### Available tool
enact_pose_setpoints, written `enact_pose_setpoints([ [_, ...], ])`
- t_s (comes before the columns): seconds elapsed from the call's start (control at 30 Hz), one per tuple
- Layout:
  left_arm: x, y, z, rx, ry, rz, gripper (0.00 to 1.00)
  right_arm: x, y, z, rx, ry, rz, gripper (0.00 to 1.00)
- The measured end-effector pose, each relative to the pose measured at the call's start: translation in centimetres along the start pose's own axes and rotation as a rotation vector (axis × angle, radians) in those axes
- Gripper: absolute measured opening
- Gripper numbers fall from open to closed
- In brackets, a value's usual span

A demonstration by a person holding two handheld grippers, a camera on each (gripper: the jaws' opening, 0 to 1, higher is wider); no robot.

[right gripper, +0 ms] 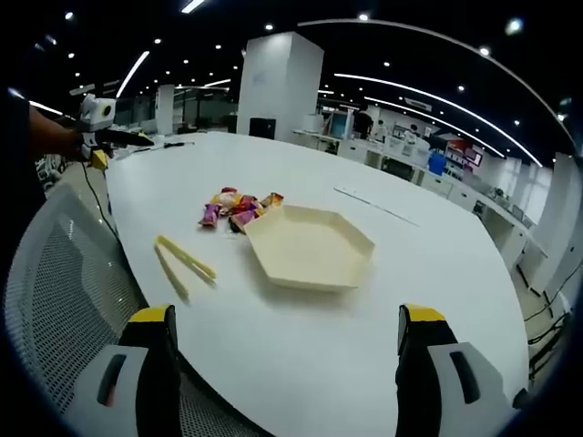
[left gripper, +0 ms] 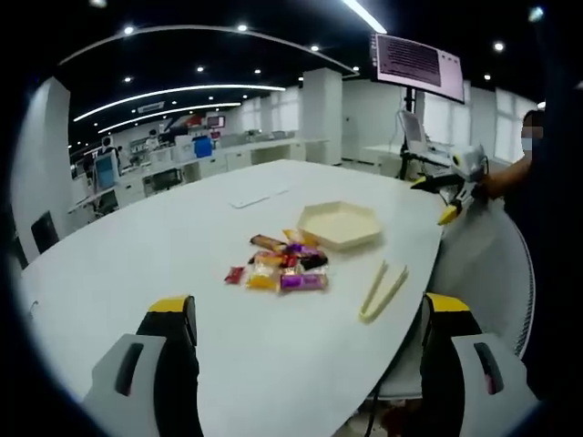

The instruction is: Place the target food into the container with the food tongs after gripping and lifting it, then release it inside without dropping or visibly crushing the food.

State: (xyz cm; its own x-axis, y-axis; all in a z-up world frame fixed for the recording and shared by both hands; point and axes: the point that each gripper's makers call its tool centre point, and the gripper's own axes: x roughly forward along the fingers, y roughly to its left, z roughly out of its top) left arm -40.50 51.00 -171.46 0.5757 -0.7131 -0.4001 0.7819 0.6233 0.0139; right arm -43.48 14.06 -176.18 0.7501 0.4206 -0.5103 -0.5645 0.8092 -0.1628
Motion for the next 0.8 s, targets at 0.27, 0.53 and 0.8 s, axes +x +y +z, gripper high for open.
enact_pose_setpoints([
  [0.27,-0.4,-0.1,-0.5,0.005,0.017,-0.014,0.99,0.3,0.5,-0.3,-0.092,0.036,0.003,0.99],
  [0.53,-0.5,-0.2,-0.4,0.011,0.019,-0.028,0.99,-0.5,0.4,0.9,-0.092,0.009,0.012,0.99],
  [0.8,0.0,0.7,0.0,0.024,0.018,-0.03,0.99,0.9,2.0,5.7,-0.14,-0.025,0.146,0.99],
])
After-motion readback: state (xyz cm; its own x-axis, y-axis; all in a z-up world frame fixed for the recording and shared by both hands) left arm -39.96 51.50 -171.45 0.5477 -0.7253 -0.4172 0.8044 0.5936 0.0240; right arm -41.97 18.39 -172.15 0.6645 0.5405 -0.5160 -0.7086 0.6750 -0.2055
